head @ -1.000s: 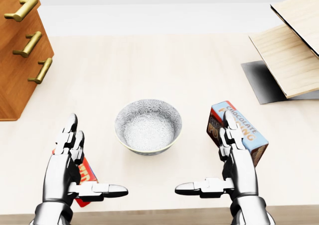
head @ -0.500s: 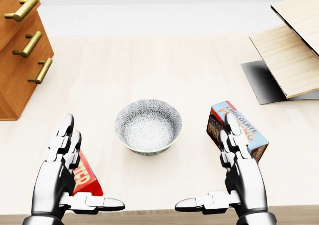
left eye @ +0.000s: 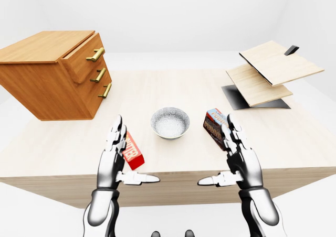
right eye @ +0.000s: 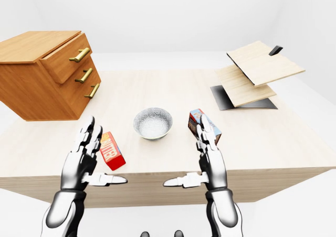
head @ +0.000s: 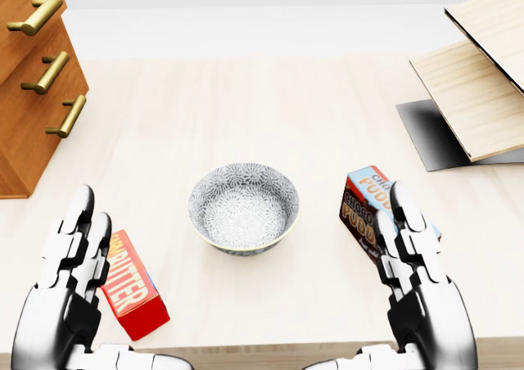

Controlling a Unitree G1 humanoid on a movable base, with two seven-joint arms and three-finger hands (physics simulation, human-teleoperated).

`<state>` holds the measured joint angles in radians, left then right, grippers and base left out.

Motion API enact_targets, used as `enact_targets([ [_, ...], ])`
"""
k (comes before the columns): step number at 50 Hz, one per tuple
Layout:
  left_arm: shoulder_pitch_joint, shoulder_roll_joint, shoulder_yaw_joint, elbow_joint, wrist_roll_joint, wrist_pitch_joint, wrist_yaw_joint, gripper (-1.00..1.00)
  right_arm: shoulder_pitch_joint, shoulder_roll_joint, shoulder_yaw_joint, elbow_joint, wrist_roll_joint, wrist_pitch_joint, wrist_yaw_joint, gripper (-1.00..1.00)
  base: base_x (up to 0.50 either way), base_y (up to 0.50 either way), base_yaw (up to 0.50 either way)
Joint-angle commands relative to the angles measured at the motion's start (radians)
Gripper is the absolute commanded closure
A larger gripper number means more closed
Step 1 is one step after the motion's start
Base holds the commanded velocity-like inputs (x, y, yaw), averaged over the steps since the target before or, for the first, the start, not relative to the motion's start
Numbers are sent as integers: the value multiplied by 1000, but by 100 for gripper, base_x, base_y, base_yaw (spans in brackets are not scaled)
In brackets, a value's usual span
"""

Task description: Close the top drawer of the cabinet and put the bowl on top of it.

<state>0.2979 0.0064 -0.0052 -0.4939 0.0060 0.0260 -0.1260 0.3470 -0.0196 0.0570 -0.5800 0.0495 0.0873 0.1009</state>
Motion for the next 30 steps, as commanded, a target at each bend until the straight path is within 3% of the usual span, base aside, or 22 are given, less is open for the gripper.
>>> enact_targets([
  [1, 17, -1, 2, -26, 13, 4, 1, -100, 31, 1, -4, -51, 4, 0, 10, -100, 0, 0, 0],
  [16, 19, -4, 12, -35, 12, 15, 0, -100, 33, 1, -2, -46, 4, 0, 15, -100, 0, 0, 0],
  [30, 0, -5, 38, -32, 0, 36, -5, -100, 35, -1, 2, -44, -1, 0, 20, -100, 25, 0, 0],
])
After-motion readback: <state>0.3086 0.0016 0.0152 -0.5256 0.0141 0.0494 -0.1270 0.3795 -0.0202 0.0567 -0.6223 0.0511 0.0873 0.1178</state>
